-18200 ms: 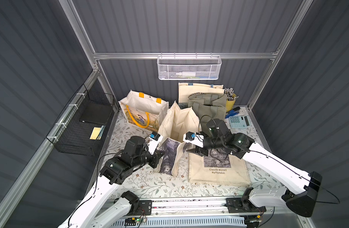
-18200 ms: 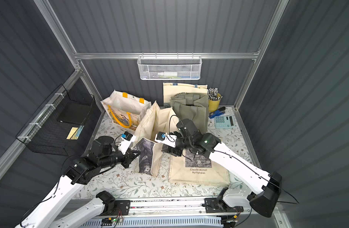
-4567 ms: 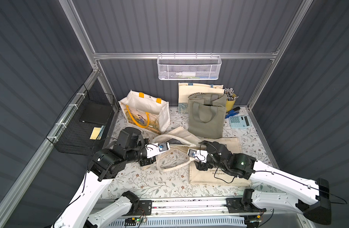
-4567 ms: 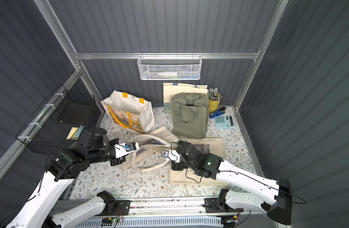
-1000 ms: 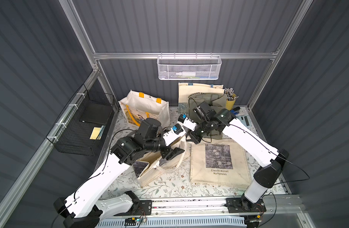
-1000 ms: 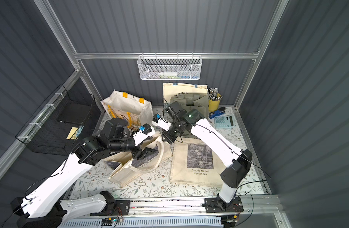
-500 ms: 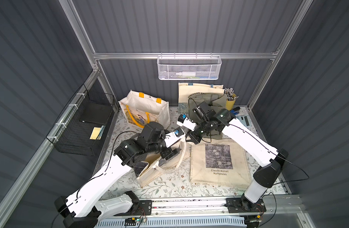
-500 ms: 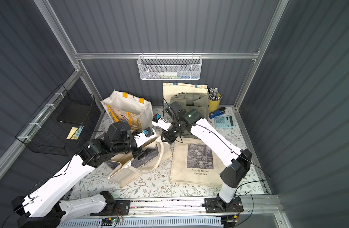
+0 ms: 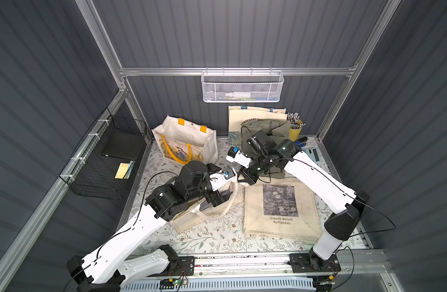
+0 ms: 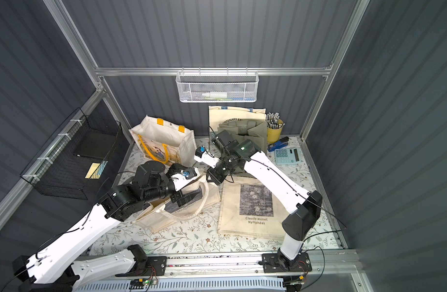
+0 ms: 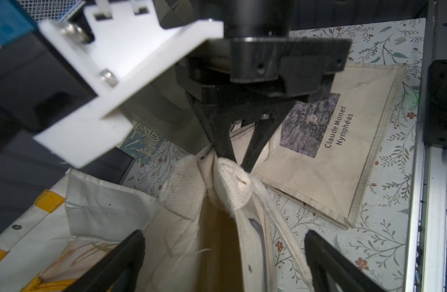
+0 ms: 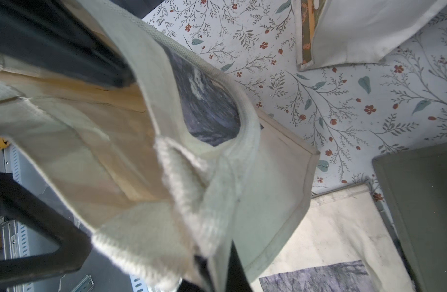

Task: Put away the canvas bag
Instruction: Press the canvas bag at the center of the board.

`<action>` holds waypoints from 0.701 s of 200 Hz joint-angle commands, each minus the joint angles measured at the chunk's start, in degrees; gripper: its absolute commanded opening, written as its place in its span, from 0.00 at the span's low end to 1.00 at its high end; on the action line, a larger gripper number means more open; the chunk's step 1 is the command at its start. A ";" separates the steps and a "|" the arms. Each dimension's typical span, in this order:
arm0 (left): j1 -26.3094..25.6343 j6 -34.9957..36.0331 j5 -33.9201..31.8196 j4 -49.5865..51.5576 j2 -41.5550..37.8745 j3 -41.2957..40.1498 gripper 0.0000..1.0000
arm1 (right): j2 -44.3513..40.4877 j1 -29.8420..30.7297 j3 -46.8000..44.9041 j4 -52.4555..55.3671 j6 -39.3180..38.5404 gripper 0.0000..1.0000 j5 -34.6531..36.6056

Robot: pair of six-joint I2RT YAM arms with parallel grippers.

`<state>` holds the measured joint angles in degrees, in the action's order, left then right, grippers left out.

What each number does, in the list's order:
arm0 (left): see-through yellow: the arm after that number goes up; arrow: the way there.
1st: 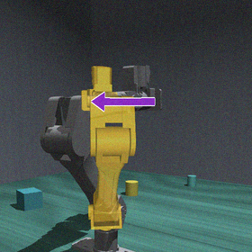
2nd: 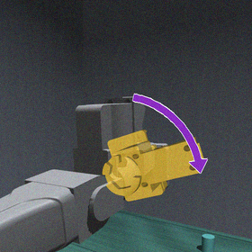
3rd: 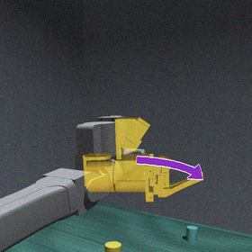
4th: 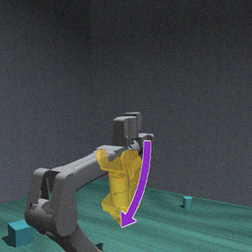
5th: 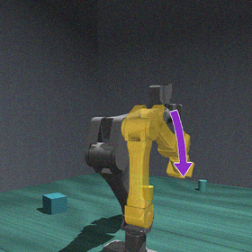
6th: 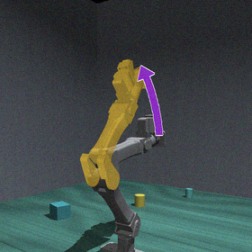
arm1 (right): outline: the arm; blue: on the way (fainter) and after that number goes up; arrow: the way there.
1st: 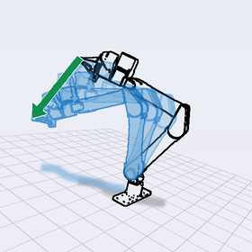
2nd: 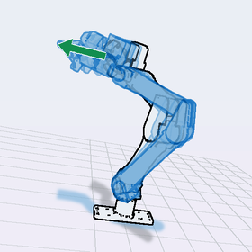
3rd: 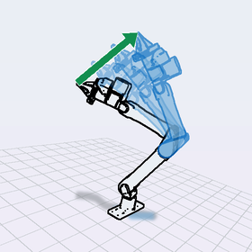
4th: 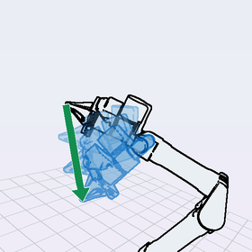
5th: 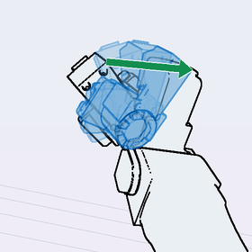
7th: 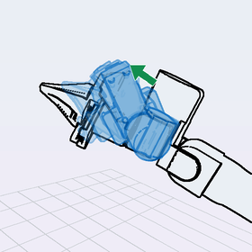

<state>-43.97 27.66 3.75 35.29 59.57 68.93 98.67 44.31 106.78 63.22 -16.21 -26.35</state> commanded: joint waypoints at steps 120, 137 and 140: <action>-0.32 1.08 -0.87 5.16 3.65 3.28 0.94 | -5.10 1.83 0.22 -4.42 -0.84 0.00 -1.73; -0.33 1.23 0.03 6.75 3.53 3.10 0.79 | -6.59 1.83 -1.05 -6.62 -0.93 0.00 -2.62; -0.33 1.24 0.26 6.80 3.53 3.11 0.74 | -6.90 1.89 -1.31 -7.03 -0.89 0.00 -2.85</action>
<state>-43.97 29.61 1.89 38.44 63.26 70.61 96.07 45.80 106.21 62.17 -16.53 -25.23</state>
